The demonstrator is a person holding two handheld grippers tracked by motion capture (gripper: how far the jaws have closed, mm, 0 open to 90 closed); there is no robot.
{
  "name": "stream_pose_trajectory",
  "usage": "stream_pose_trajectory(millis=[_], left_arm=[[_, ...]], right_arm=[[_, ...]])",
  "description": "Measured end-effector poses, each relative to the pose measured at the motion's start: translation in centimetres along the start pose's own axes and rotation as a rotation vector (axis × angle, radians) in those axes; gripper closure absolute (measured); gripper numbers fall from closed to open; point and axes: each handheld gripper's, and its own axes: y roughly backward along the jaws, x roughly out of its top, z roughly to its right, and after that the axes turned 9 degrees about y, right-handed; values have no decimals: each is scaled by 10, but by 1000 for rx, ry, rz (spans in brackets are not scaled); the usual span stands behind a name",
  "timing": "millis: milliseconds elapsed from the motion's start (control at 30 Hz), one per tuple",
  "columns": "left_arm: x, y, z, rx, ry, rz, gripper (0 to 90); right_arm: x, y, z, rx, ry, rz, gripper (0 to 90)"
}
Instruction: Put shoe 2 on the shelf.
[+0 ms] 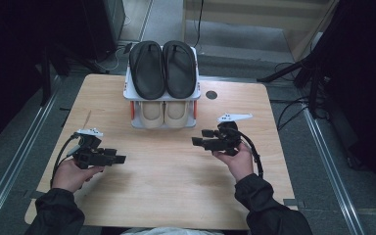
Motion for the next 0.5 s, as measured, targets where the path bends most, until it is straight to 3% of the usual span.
stream_pose_trajectory(millis=[500], left_arm=[[1, -1, 0, -7, 12, -5, 372]], right_arm=[[-4, -1, 2, -12, 26, -23, 357]])
